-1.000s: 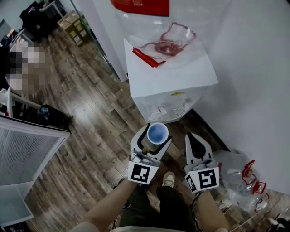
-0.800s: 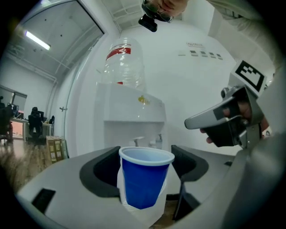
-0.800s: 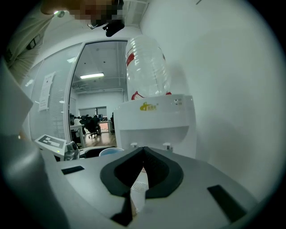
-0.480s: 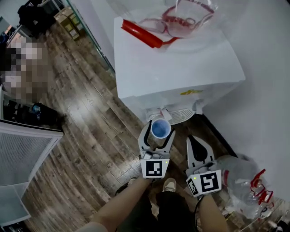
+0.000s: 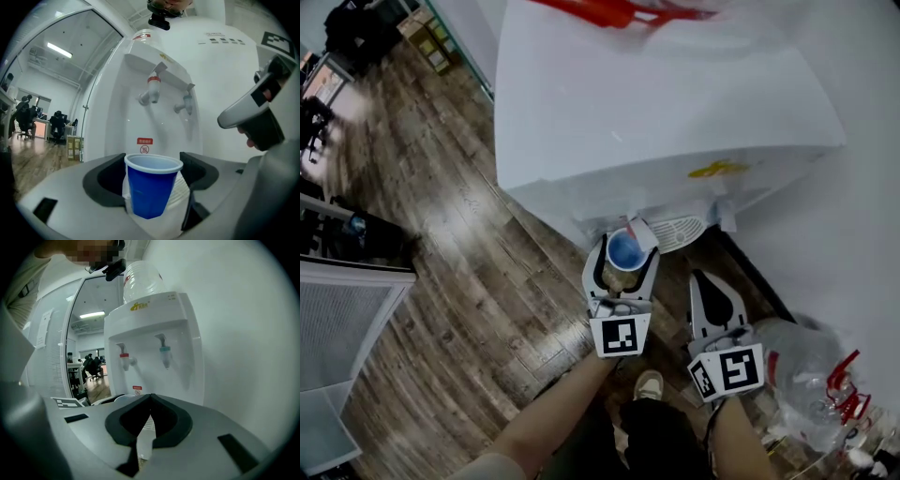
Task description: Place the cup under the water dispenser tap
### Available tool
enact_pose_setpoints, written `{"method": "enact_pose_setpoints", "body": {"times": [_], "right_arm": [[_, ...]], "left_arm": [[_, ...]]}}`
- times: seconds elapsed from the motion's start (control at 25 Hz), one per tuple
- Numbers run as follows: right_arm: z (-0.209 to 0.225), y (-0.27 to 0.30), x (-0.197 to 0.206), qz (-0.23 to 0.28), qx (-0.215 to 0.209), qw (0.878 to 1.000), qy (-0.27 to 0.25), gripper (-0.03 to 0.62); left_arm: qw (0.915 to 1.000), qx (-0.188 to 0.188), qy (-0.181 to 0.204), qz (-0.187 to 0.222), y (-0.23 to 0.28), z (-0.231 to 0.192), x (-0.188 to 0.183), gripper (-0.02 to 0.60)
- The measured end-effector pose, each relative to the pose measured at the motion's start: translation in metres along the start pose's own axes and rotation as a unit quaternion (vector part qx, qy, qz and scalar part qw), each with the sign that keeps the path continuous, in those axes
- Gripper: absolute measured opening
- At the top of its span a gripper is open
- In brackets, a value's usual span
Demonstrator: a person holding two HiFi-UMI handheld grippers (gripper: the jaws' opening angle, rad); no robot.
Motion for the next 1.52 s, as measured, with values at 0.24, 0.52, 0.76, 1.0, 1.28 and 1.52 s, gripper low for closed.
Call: {"method": "enact_pose_setpoints", "body": {"times": [0.24, 0.52, 0.76, 1.0, 1.28, 1.52], "right_arm": [[0.008, 0.002, 0.013, -0.005, 0.006, 1.0, 0.024, 0.006], [0.008, 0.002, 0.016, -0.026, 0.008, 0.999, 0.019, 0.006], [0.004, -0.001, 0.011, -0.038, 0.004, 0.999, 0.015, 0.006], [-0.001, -0.01, -0.002, -0.049, 0.016, 0.998, 0.028, 0.006], [-0.011, -0.018, -0.036, -0.054, 0.023, 0.998, 0.028, 0.006], [-0.031, -0.028, -0.097, -0.071, 0.023, 0.997, 0.008, 0.006]], "left_arm": [[0.999, -0.012, -0.042, 0.01, 0.01, 0.002, 0.013, 0.362], [0.9977, -0.005, -0.065, -0.019, 0.013, 0.002, 0.02, 0.397], [0.9963, 0.01, -0.065, -0.054, 0.012, 0.005, 0.025, 0.429], [0.9934, 0.001, -0.069, -0.091, 0.004, 0.004, 0.017, 0.484], [0.9877, 0.009, -0.09, -0.127, -0.009, 0.003, -0.016, 0.491], [0.9845, 0.04, -0.069, -0.156, -0.025, -0.007, -0.079, 0.362]]}}
Point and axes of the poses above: the fingertips, and each gripper's own axes: y forward along the fingers, z to its right, x out of its underside, the point moved 9 cm from there along -y, backward along the fingers, and after that the axes turned 9 degrees about z, right-handed, at the moved point
